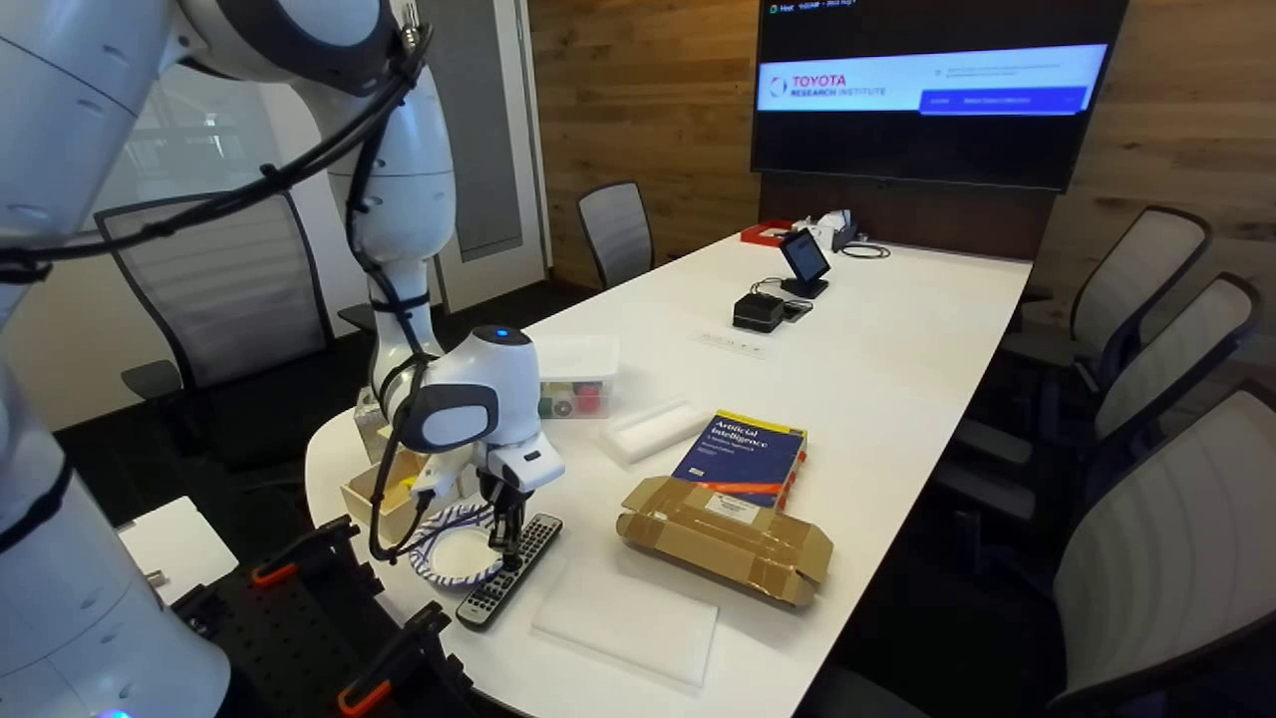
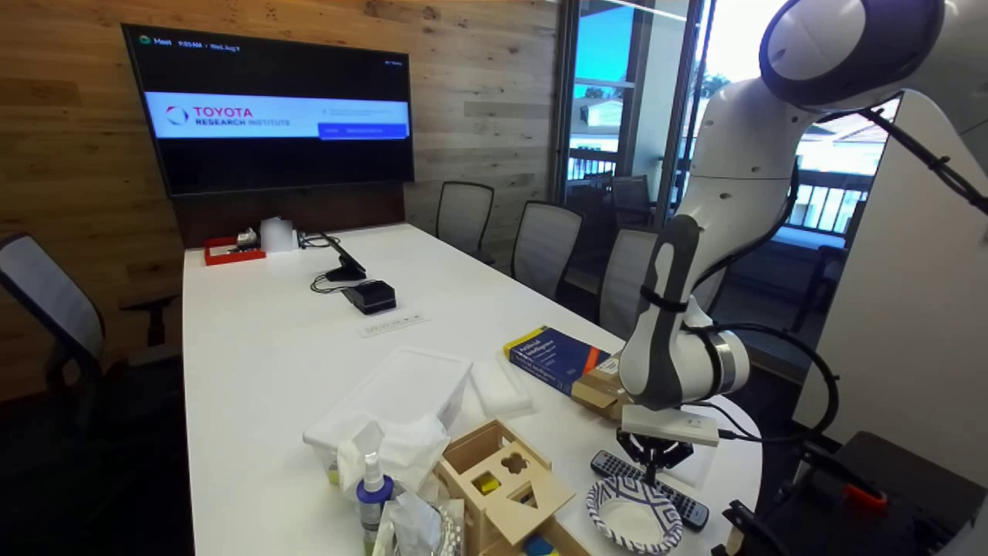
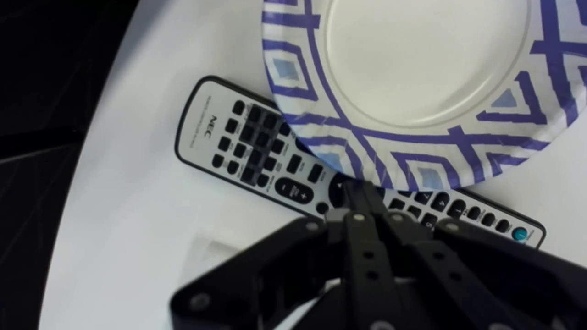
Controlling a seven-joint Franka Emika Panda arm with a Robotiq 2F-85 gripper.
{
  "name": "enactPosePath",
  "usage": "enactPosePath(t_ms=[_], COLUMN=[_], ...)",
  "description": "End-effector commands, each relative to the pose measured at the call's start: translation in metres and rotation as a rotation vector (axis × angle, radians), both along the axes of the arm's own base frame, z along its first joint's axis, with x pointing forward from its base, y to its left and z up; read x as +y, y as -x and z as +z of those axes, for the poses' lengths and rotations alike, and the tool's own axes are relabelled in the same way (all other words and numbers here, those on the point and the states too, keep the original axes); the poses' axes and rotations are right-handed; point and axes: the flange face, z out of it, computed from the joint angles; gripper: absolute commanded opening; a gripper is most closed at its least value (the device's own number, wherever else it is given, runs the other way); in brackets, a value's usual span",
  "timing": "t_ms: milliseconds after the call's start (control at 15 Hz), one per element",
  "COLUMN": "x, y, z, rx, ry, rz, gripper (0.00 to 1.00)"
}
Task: Press a button on the remote control.
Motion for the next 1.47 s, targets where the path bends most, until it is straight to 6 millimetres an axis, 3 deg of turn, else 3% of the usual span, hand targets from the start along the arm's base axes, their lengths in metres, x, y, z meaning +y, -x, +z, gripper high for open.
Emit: enactPosePath(t_ms=[0, 600, 1133, 1400], x=[-0.004, -0.001, 0.003, 0.000], y=[-0.006, -0.006, -0.004, -0.007], z=[-0.004, -0.011, -0.044, -0.040], rx=[-0.010, -0.001, 0.075, 0.081], ry=[0.007, -0.011, -0.037, -0.025], rz=[-0.003, -0.008, -0.053, -0.080], gripper=[0.00, 0.00, 0.00, 0.00])
